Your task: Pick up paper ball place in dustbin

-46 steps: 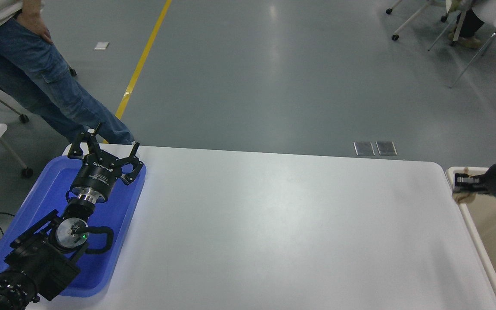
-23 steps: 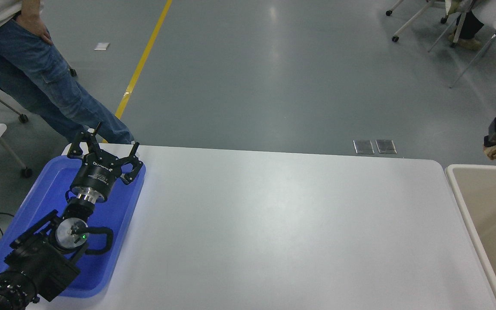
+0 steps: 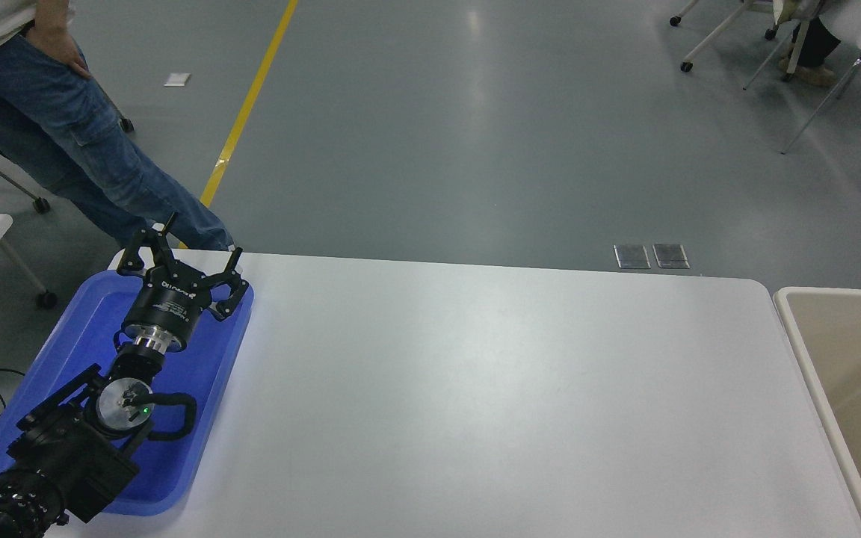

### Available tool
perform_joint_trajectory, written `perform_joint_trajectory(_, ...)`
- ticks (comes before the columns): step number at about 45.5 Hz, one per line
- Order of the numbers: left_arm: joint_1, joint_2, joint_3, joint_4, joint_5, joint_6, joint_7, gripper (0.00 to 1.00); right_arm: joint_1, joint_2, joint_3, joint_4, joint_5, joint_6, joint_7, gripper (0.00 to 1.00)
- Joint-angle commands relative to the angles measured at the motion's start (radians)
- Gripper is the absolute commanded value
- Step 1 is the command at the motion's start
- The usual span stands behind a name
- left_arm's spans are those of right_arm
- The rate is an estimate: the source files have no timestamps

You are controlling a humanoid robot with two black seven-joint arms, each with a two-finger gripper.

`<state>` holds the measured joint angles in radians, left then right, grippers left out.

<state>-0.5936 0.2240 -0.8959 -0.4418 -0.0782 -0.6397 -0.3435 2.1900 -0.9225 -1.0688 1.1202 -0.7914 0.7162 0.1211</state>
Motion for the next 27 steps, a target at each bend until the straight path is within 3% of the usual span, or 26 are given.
perform_joint_trajectory(1,0.000,0.000,0.000,0.000,0.000,0.000,0.000,1.00,-0.081,0.007,-0.003,-0.105,0.009,-0.041,-0.001,0.02)
perform_joint_trajectory(11,0.000,0.000,0.000,0.000,0.000,0.000,0.000,1.00,-0.298,0.005,0.036,-0.321,0.044,-0.185,-0.001,0.03)
perform_joint_trajectory(27,0.000,0.000,0.000,0.000,0.000,0.000,0.000,1.00,-0.729,0.034,0.096,-0.660,0.342,-0.377,-0.003,0.03)
